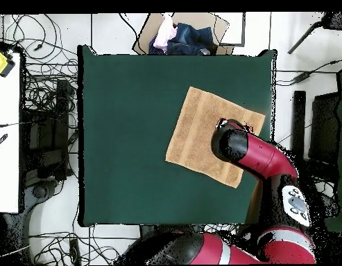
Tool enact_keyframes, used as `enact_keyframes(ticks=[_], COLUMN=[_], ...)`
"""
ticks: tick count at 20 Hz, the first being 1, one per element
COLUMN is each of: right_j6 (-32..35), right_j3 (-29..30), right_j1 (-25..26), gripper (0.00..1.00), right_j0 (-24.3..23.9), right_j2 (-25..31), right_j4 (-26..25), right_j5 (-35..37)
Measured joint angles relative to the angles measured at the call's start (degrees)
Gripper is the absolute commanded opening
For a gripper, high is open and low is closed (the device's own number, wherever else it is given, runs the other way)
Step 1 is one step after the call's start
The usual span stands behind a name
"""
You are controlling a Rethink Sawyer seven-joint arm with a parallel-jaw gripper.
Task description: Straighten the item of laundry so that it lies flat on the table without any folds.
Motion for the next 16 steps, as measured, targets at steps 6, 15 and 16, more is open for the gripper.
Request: enact_keyframes(ticks=[6,15,16], right_j6=[0.0,0.0,0.0], right_j3=[0.4,6.0,6.7], right_j1=[-0.6,-6.0,-6.9], gripper=[1.00,1.00,1.00], right_j0=[0.3,0.5,0.5], right_j2=[0.0,-0.1,-0.2], right_j4=[0.0,-1.4,-1.4], right_j5=[0.0,-7.5,-7.8])
